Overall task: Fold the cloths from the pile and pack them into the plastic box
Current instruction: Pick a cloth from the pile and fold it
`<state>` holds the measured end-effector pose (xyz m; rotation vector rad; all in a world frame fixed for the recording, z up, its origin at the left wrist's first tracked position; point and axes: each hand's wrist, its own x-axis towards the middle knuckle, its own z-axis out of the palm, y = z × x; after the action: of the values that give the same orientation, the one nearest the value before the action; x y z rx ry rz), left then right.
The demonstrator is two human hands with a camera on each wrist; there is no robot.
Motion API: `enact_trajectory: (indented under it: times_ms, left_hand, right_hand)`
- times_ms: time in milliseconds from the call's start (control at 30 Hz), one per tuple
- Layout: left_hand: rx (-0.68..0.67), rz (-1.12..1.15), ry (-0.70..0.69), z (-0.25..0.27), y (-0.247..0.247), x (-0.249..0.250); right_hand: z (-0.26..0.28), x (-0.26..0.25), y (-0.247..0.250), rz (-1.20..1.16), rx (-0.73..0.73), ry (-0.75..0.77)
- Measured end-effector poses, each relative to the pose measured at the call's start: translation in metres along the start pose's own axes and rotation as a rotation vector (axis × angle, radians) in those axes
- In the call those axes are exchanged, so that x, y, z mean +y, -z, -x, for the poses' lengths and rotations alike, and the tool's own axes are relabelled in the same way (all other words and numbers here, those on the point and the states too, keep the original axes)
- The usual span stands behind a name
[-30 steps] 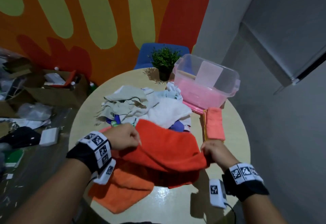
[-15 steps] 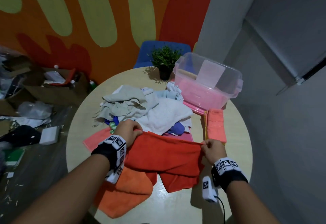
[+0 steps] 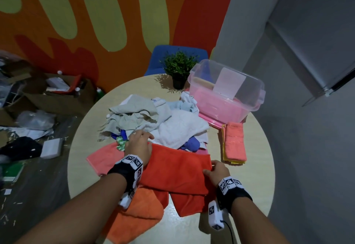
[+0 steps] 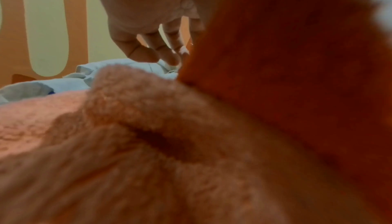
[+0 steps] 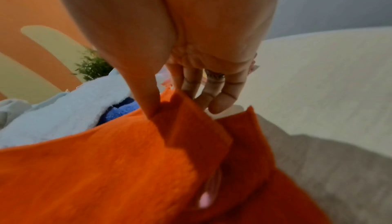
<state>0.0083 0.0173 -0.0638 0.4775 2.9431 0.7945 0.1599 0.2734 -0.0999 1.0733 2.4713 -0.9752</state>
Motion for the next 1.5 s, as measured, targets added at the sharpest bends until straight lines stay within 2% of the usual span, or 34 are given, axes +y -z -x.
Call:
enact_trajectory:
  times_ms: [133,233,333,433,500,567,667,800,1000,1233,1500]
  left_hand:
    - [0.053,0.113,-0.151,0.005,0.001,0.015]
    - [0.028,0.199,-0.300,0.008,0.006,0.037]
    - [-0.138,0.243,-0.422,0.009,0.014,0.064]
    - [-0.332,0.158,-0.554,0.009,0.022,0.088]
    - [-0.400,0.153,-0.599,0.009,0.030,0.101]
    - [-0.343,0.245,-0.617,0.007,0.044,0.112]
    - [-0.183,0.375,-0.612,0.003,0.074,0.123]
    - [-0.036,0.524,-0.661,-0.003,0.116,0.130]
    - [-0.056,0.488,-0.669,-0.014,0.160,0.126]
    - [0.009,0.560,-0.610,-0.019,0.187,0.125]
    - [0.112,0.524,-0.545,-0.015,0.200,0.128]
  right_hand:
    - [0.004,-0.007,0.003,-0.102,0.093,0.092]
    - [0.012,-0.019,0.009,-0.113,0.123,0.213]
    - [0.028,-0.032,0.017,-0.165,0.123,0.365]
    - [0.049,-0.049,0.029,-0.228,0.109,0.546]
    - [0.063,-0.064,0.041,-0.259,0.138,0.634]
    - [0.076,-0.079,0.057,-0.293,0.200,0.703]
    - [0.093,-0.095,0.085,-0.331,0.300,0.762]
    - [0.108,-0.104,0.117,-0.190,0.367,0.822]
    - [0.116,-0.117,0.151,-0.168,0.465,0.816]
    - [0.124,-0.140,0.182,-0.166,0.528,0.920]
    - [0.127,-0.149,0.197,-0.209,0.560,0.853]
